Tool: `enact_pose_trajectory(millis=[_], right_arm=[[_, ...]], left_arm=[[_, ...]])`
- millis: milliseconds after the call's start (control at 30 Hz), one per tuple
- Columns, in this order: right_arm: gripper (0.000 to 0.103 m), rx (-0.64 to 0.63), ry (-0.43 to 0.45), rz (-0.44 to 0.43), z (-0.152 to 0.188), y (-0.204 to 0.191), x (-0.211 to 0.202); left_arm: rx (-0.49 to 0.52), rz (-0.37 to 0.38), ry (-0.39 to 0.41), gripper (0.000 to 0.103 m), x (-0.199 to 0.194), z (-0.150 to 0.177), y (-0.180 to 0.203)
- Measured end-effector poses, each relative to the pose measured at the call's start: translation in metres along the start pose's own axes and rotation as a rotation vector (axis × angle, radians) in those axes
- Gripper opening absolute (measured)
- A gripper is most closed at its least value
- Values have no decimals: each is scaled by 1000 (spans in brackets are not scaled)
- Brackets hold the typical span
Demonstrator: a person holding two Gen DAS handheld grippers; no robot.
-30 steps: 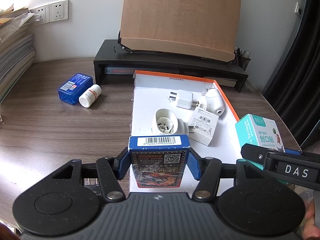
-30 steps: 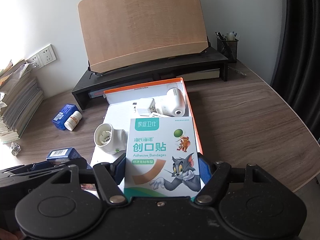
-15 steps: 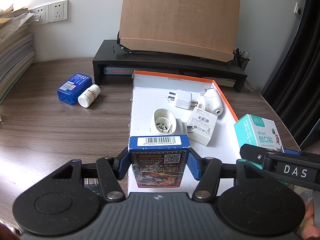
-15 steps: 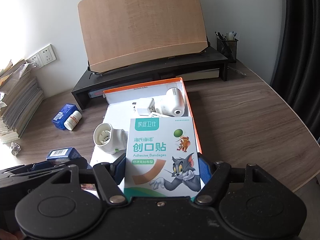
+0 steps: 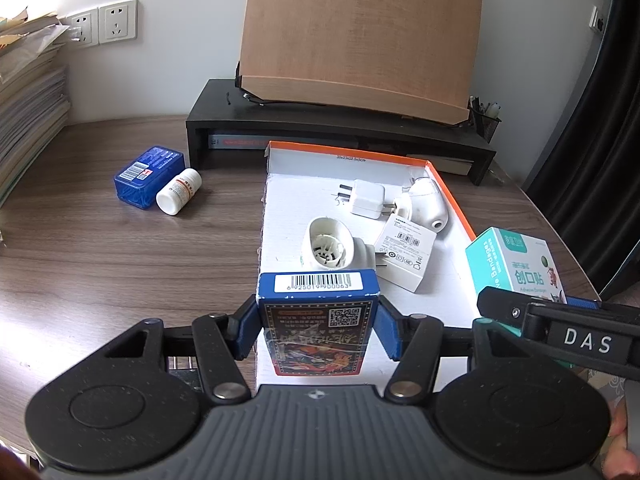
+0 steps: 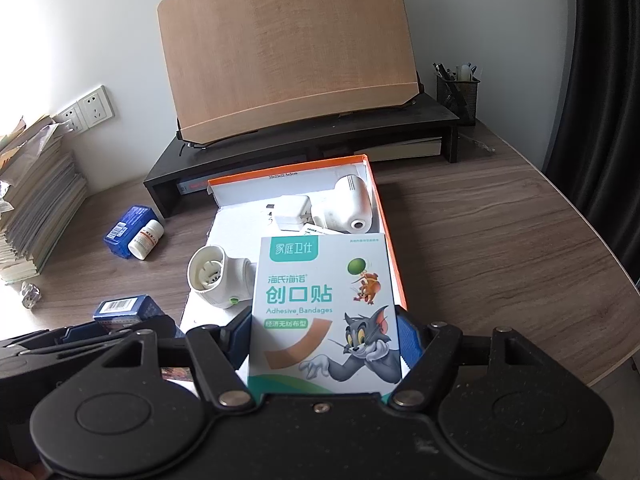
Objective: Organize rigid objects
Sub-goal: 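Lower the red card box with the left tool while the right tool lowers the teal bandage box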
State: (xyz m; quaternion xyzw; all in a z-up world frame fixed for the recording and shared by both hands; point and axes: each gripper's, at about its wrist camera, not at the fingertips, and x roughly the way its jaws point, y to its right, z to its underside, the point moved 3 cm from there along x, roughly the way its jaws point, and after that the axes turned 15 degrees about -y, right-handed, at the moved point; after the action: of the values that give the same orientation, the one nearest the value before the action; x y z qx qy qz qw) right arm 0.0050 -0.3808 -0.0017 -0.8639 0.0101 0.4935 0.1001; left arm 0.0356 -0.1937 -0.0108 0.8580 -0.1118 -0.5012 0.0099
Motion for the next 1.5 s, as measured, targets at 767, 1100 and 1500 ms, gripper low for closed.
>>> enact_pose_trajectory(millis=[767,1100,1500], right_arm=[[84,27,-3,14,-8,13,10],[84,89,20,47,-14,41,5],[84,-7,-50,0,-6,7,27]], left_arm=[[-22,-6,-19,59,10,-8,-12],[-91,-47,3,59,3,-22,-40],[-8,1,-38,59,20,-11,-12]])
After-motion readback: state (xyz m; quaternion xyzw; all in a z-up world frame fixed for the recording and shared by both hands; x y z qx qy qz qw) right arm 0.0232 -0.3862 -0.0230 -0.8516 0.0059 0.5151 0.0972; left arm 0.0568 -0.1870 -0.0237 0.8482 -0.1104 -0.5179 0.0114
